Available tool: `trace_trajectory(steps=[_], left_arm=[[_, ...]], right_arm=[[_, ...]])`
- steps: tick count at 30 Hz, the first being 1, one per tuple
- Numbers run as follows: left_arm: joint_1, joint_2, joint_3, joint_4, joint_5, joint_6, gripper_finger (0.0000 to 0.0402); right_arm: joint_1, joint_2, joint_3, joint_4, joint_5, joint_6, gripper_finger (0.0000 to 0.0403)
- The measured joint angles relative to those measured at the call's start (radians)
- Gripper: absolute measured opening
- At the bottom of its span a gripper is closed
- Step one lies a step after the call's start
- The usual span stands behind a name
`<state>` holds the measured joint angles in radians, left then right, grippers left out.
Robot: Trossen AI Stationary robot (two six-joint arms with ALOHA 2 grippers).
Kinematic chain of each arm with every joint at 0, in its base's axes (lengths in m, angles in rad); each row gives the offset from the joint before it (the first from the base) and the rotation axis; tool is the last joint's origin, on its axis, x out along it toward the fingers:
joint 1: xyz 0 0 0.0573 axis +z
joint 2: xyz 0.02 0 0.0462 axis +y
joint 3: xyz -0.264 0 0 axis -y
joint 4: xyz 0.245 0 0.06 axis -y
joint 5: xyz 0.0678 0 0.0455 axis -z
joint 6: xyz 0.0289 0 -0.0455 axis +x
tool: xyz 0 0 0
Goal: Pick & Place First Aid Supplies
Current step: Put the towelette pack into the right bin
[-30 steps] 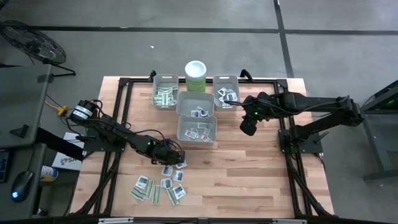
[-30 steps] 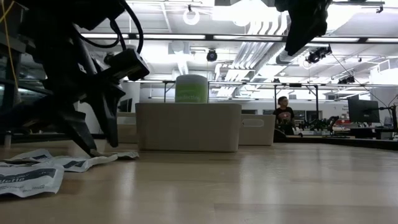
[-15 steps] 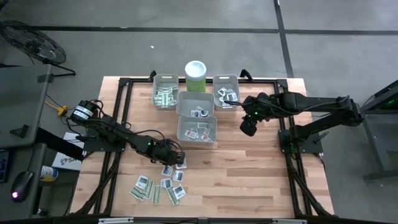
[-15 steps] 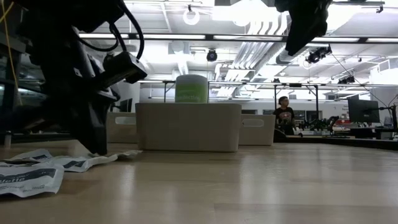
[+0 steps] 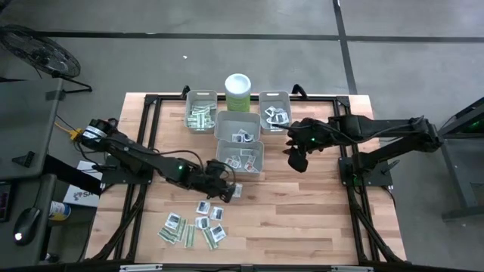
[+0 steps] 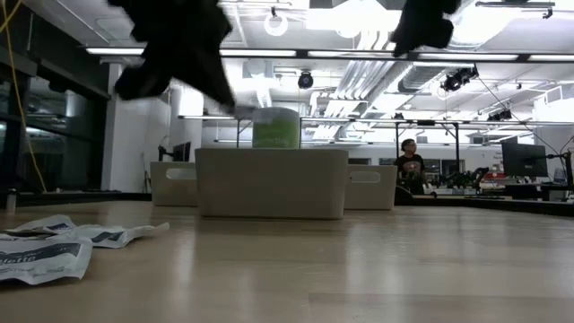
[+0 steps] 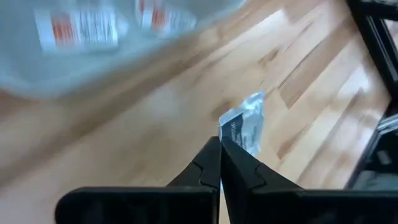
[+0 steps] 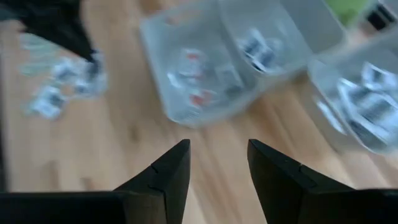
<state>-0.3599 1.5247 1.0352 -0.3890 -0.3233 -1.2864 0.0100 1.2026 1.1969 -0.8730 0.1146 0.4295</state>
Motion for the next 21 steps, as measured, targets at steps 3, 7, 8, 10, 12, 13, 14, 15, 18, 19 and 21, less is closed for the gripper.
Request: trace_trajectory(steps=[3, 7, 8, 10, 12, 13, 14, 15, 18, 19, 21], left_arm=[[0.000, 0.000, 0.114, -0.079, -0.095, 0.154, 0.0000], [0.000, 0.000, 0.243, -0.123, -0.287, 0.363, 0.0000], [0.000, 0.000, 0.273, -0.124, -0.329, 0.415, 0.0000], [0.000, 0.000, 0.333, -0.121, -0.395, 0.519, 0.0000], [0.001, -0.001, 0.380, -0.120, -0.433, 0.604, 0.0000], [0.001, -0.001, 0.399, -0.122, -0.448, 0.639, 0.0000], [0.001, -0.001, 0.414, -0.121, -0.459, 0.668, 0.0000], [0.001, -0.001, 0.424, -0.118, -0.472, 0.693, 0.0000], [0.000, -0.001, 0.443, -0.106, -0.503, 0.753, 0.0000], [0.000, -0.001, 0.446, -0.098, -0.511, 0.770, 0.0000], [0.000, -0.001, 0.450, -0.070, -0.521, 0.806, 0.0000]], right_arm=[[0.019, 0.000, 0.000, 0.082, -0.049, -0.019, 0.0154], [0.048, 0.000, 0.000, 0.180, -0.074, -0.053, 0.0154], [0.054, 0.000, 0.000, 0.202, -0.074, -0.065, 0.0154], [0.068, 0.000, 0.000, 0.247, -0.072, -0.087, 0.0154], [0.078, 0.000, 0.000, 0.290, -0.066, -0.099, 0.0154], [0.082, 0.000, 0.000, 0.312, -0.062, -0.104, 0.0154], [0.084, 0.000, 0.000, 0.333, -0.060, -0.115, 0.0154], [0.086, 0.000, 0.000, 0.352, -0.055, -0.126, 0.0154], [0.092, 0.000, 0.000, 0.409, -0.047, -0.156, 0.0154], [0.092, 0.000, 0.000, 0.430, -0.048, -0.166, 0.0154], [0.095, 0.001, 0.000, 0.470, -0.048, -0.169, 0.0154]])
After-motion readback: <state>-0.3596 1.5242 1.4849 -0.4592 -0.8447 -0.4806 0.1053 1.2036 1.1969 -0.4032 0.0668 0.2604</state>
